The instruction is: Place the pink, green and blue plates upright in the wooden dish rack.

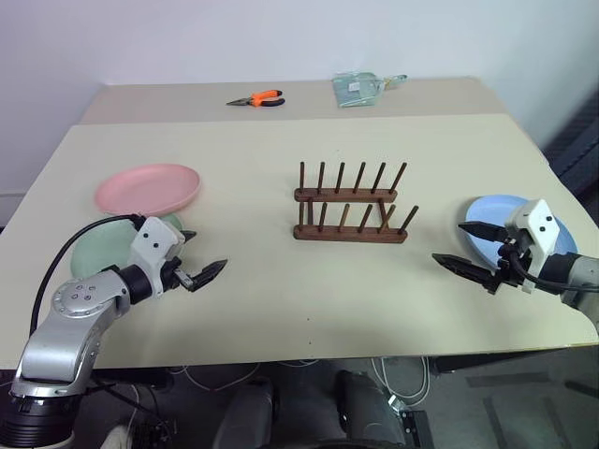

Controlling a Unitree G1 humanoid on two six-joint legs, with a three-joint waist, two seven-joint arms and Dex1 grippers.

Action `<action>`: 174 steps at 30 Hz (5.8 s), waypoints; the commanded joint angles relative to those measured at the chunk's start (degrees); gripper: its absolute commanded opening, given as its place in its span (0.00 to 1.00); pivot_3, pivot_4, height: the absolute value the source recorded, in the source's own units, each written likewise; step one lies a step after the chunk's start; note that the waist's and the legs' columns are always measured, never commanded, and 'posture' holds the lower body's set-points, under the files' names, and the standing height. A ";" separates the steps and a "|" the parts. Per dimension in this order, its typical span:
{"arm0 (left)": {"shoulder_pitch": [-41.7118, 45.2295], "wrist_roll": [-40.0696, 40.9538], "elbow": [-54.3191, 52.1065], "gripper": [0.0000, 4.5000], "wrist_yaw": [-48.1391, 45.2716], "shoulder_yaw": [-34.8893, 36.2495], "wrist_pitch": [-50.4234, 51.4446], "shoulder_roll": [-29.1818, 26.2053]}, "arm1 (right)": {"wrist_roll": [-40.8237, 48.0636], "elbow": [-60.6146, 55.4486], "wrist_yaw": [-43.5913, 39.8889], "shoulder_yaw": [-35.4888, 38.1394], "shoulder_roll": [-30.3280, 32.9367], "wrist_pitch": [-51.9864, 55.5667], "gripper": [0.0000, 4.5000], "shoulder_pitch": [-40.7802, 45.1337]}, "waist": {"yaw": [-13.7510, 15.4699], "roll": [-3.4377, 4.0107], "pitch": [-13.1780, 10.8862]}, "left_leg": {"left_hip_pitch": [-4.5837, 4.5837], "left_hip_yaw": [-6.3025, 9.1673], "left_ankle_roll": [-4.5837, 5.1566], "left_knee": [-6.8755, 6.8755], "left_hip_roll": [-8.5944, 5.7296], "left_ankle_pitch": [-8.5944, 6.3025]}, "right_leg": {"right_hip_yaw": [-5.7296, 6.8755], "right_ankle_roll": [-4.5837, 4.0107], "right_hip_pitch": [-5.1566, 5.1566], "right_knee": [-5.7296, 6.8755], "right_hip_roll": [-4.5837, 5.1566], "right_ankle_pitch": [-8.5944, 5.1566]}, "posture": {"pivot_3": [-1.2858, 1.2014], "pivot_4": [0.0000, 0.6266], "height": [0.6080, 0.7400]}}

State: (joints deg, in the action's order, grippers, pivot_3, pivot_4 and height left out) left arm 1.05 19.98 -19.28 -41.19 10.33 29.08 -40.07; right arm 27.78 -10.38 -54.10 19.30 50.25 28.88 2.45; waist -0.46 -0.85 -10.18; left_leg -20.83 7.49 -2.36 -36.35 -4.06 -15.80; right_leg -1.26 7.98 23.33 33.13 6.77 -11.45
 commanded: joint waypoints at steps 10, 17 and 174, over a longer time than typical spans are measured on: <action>11.84 -4.05 11.88 1.00 -6.77 -11.85 -6.38 2.84 | 0.03 -6.73 2.81 -3.20 -2.50 -0.22 0.99 -0.28 | 1.02 0.00 0.00 | -0.01 0.00 0.00 -0.04 -0.03 0.00 | 0.01 -0.05 0.00 0.01 0.00 0.04 | 0.52 0.24 1.00; 33.88 -12.45 36.70 1.00 -11.03 -24.88 -13.91 14.91 | -1.57 -17.50 9.56 -7.52 -7.89 0.53 0.99 -5.54 | 1.45 -0.04 0.02 | -0.24 0.11 0.01 -0.30 -0.10 0.00 | 0.08 0.02 0.02 0.03 -0.02 0.24 | 0.52 0.24 1.00; 19.16 15.91 -7.42 0.65 3.42 -14.63 8.48 10.71 | 29.66 0.04 18.57 8.70 -14.83 28.62 0.00 35.56 | 1.01 -0.27 -0.10 | -0.53 0.18 0.09 -0.63 -0.06 -0.07 | 0.09 -0.30 0.16 0.07 -0.09 0.18 | 0.52 0.24 1.00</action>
State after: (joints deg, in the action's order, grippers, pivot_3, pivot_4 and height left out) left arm 20.30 35.09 -24.04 -36.60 -4.71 39.09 -29.35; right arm 55.98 -10.68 -36.82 26.52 34.77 57.64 36.53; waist 0.54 -1.12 -10.28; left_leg -21.36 7.67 -2.27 -36.99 -4.12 -15.86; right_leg -1.17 7.69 23.48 33.20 6.68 -11.27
